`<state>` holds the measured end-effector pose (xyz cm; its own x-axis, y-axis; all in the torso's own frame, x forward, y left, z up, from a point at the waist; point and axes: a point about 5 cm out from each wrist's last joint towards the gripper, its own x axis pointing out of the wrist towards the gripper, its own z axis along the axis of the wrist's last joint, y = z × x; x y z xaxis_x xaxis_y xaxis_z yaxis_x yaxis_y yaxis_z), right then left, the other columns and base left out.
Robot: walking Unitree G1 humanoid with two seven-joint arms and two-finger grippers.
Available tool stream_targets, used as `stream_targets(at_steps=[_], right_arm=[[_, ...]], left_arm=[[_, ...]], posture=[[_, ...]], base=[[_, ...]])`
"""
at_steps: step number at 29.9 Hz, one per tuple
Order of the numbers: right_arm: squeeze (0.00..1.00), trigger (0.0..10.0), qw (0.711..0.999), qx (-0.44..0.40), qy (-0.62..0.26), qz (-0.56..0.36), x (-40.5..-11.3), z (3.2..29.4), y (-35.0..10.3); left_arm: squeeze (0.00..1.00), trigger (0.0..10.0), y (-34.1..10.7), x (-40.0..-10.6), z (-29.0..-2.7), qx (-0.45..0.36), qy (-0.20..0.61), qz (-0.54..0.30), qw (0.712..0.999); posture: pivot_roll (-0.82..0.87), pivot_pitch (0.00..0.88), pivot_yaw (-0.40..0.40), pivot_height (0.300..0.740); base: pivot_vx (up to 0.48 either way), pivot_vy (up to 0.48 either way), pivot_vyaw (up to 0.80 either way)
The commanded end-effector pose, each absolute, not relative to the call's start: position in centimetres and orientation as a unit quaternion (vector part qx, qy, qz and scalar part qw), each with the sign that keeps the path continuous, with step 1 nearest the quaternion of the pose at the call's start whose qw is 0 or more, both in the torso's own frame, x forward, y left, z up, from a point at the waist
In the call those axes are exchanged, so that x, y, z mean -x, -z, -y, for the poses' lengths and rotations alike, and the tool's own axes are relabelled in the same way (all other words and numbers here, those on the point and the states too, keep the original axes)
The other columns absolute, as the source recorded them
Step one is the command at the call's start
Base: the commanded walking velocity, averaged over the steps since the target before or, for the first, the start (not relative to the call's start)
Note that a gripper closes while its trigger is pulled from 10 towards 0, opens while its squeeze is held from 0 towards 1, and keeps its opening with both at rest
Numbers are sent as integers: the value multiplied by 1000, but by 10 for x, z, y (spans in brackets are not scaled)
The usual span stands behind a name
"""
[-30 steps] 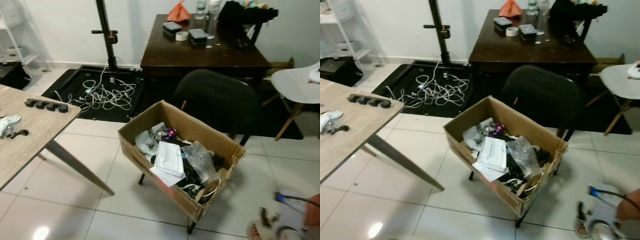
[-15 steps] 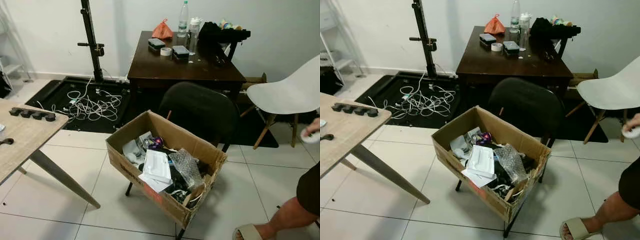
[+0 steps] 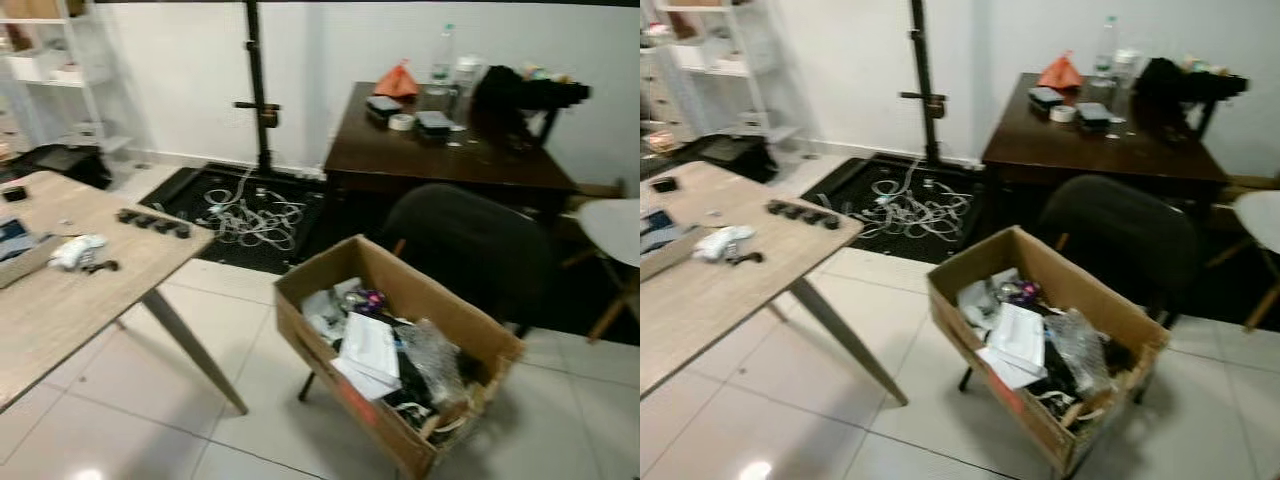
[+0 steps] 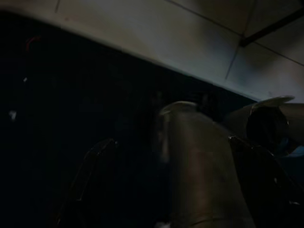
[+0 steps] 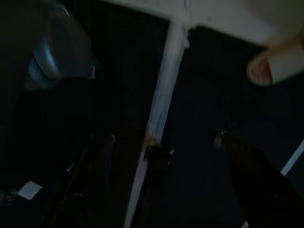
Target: Picking trash to rubbish bin
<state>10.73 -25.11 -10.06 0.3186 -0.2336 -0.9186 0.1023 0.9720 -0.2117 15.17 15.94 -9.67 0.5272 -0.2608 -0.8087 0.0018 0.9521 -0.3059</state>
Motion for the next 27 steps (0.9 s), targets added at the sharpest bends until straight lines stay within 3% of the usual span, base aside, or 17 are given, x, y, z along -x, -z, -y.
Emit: stream_targets(at_steps=[1, 27], right_arm=[[0, 10000, 806, 63, 95, -581, -104, 251, 101], [0, 10000, 802, 112, 35, -585, -109, 243, 102]], left_arm=[[0, 10000, 100, -145, -156, 130, 79, -494, 856], [0, 10000, 98, -150, -156, 120, 81, -492, 858]], posture=[[-153, 102, 31, 740], [-147, 85, 31, 740]], base=[[0, 0, 775], [0, 0, 775]])
